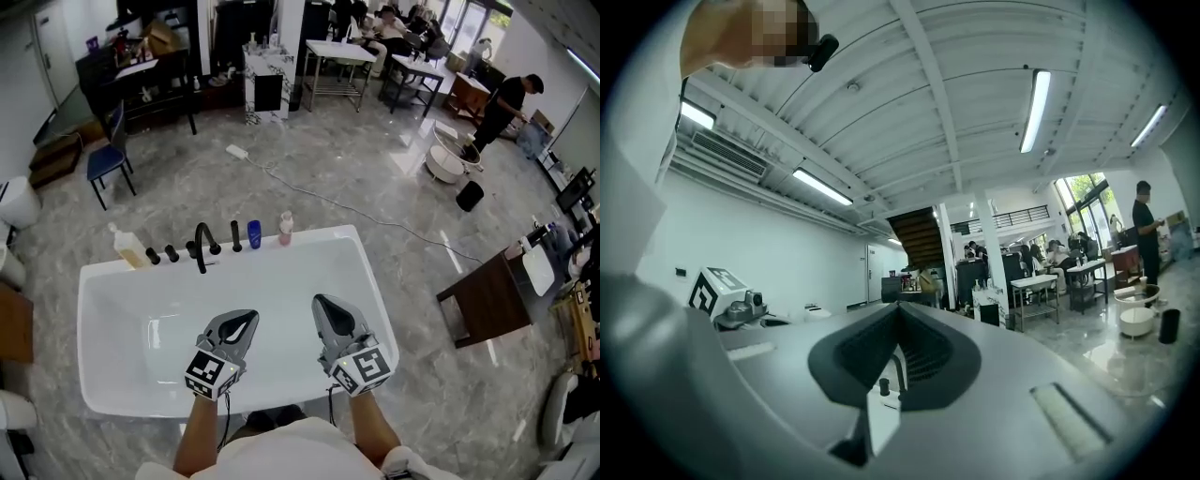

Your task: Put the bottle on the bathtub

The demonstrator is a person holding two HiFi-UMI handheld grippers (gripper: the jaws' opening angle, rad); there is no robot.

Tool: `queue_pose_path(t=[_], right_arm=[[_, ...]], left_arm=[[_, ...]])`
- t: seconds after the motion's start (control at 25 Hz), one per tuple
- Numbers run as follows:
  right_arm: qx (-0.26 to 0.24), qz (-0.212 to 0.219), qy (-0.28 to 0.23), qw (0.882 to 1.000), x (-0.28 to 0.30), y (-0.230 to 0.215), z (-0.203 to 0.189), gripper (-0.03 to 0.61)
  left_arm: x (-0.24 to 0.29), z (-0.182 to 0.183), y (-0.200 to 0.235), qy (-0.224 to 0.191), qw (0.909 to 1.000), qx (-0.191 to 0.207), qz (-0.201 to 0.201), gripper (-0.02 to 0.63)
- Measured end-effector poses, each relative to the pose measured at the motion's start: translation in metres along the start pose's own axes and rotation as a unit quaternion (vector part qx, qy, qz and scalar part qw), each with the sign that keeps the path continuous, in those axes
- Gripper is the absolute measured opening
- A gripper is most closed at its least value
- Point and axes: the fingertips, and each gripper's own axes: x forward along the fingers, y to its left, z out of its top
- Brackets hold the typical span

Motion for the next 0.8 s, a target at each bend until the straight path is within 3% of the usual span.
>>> queue_pose_path(t=[0.12,0.28,0.8], right_arm=[[0.000,0.001,-0.002,1.000,-0.009,0.004,0.008,0.006],[0.002,0.004,-0.008,1.000,-0.010,0.011,0.013,0.006],[-0.002,0.011,-0.001,1.000,-0.007,0.016,0.008,0.006]], left_arm=[[-0.001,0.013,-0.004,-0.015,0.9998,-0.014,0.006,-0.002],[-0.003,0.029,-0.010,-0.026,0.9997,0.005,0.002,-0.002],[-0.008,0.019,-0.006,-0.020,0.9997,0.000,0.011,-0.002]])
